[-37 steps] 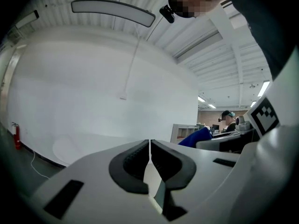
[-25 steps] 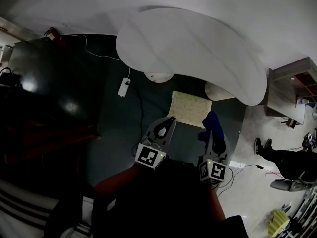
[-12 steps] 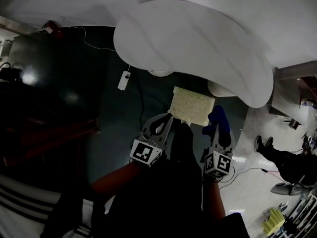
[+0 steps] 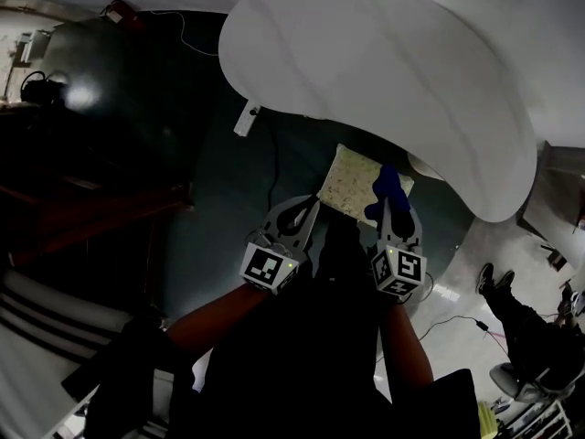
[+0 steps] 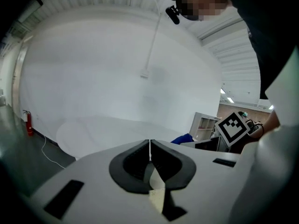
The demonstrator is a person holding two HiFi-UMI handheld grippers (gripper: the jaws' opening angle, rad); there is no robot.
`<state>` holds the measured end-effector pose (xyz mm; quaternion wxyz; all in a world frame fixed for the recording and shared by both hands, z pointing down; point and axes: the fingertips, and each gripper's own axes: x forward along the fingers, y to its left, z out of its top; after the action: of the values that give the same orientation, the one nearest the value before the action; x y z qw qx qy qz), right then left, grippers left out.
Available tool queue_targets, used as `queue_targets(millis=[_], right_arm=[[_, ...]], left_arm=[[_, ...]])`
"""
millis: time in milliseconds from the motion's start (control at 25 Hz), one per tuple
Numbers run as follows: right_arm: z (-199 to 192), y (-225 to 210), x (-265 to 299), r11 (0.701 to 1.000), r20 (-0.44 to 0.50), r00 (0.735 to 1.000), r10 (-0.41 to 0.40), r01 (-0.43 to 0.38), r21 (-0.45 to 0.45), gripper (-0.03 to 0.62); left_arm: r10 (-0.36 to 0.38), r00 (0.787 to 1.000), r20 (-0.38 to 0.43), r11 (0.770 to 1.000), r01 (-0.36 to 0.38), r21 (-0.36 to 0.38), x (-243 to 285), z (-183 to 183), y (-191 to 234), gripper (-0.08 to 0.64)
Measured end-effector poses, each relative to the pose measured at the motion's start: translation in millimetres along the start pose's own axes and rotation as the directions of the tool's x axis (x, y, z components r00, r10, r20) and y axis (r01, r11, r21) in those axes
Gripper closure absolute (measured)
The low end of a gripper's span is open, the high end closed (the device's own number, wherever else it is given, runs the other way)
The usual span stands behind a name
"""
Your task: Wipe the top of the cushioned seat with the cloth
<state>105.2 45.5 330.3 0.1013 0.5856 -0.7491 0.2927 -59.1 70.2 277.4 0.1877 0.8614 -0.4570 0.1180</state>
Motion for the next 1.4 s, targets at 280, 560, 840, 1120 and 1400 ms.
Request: queue_targets(millis=[280, 560, 840, 1120, 1400], right_arm=[[-48, 7, 50, 0.993, -0.133, 0.984, 0.117, -0.117, 0.007, 0.476], [-109, 24, 106, 0.989, -0.179, 0.972, 0.15, -0.149, 0.022, 0.476], [-177, 35, 166, 0.983, -0.288, 0.943, 0.166, -0.181, -0.024, 0.476], [-242, 13, 224, 0.983, -0.321, 0.93, 0.181, -0.181, 0.029, 0.476], [-284, 8, 256, 0.982, -0.34, 0.921, 0.19, -0.186, 0.044, 0.476]], left_arm=[[0.197, 0.979, 0.05, 0.979, -0.194, -0.069, 23, -16, 43, 0.538], [0.209, 0.976, 0.059, 0.972, -0.201, -0.121, 32, -67, 56, 0.539], [0.215, 0.975, 0.064, 0.97, -0.206, -0.131, 51, -122, 82, 0.54], [0.153, 0.986, -0.067, 0.96, -0.164, -0.229, 62, -202, 76, 0.54], [0.156, 0.987, -0.045, 0.962, -0.162, -0.218, 83, -215, 88, 0.54]])
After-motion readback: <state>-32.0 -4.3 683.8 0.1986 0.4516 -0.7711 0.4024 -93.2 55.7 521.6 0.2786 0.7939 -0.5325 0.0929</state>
